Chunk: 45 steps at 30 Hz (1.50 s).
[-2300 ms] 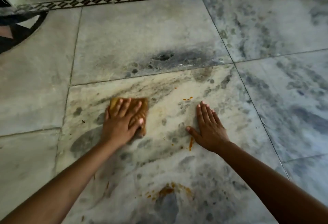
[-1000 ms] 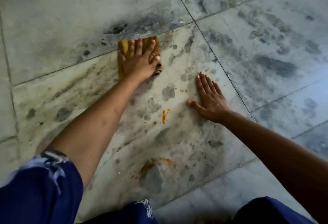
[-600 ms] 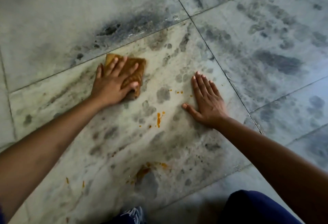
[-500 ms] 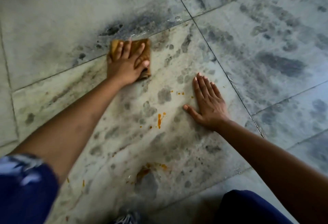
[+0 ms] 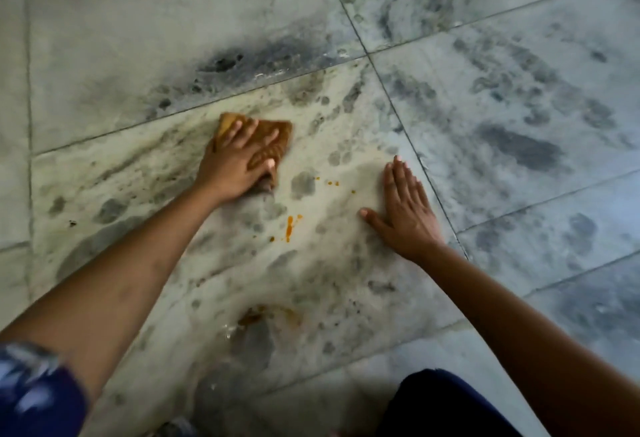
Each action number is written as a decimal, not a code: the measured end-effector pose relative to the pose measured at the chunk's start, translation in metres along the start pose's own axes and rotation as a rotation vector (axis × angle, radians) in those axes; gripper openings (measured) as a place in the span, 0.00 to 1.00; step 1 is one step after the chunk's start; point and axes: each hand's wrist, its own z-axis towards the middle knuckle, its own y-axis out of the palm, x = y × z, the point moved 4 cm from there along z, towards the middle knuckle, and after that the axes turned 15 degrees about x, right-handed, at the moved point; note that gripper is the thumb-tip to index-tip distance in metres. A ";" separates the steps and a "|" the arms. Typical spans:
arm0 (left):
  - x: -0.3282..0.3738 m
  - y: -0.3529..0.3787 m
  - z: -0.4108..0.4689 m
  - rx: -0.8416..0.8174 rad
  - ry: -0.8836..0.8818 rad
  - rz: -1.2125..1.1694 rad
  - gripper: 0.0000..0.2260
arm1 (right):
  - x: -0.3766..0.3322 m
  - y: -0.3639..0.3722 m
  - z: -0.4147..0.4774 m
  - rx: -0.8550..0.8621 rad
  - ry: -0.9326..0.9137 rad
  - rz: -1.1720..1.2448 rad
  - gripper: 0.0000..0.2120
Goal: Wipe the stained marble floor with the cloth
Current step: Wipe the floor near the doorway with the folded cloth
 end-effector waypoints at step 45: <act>0.191 0.020 -0.105 0.104 -0.062 -0.050 0.27 | 0.041 -0.005 -0.042 0.045 0.046 -0.101 0.43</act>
